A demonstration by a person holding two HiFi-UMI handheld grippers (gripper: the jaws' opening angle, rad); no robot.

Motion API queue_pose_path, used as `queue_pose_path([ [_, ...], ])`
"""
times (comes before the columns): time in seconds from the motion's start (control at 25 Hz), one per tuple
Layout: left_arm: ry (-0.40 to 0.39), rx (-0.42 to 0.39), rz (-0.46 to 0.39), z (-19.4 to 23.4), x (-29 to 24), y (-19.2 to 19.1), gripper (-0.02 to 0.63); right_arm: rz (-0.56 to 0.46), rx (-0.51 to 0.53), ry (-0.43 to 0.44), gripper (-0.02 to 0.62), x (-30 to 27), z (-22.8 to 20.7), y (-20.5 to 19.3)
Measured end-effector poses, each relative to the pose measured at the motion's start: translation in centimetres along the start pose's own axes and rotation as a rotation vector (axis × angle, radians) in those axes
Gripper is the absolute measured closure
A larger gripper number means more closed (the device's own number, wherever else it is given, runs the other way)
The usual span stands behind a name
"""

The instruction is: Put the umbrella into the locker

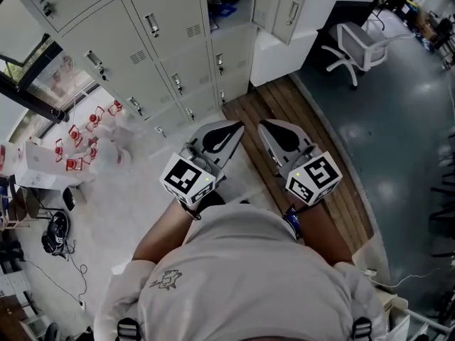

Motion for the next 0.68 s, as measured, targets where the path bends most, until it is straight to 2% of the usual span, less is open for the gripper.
queue_pose_path([
  [0.44,0.074,-0.011,0.006,-1.7,1.3,0.2,0.595,-0.008,0.005,0.039,0.552,1.9,0.5,-0.3],
  [0.68,0.077,-0.021,0.012,-1.9,1.1,0.5,0.595,-0.004,0.024,0.056,0.552,1.8,0.4,-0.2],
])
Point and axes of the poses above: the fingertips, and each gripper's own axes: x backward along the fingers, z to its left, y out of its top, the point moved 6 cm from there along x, backward along the fingers, and after that the axes turned 2 degrees about y, right-handed, at the moved point
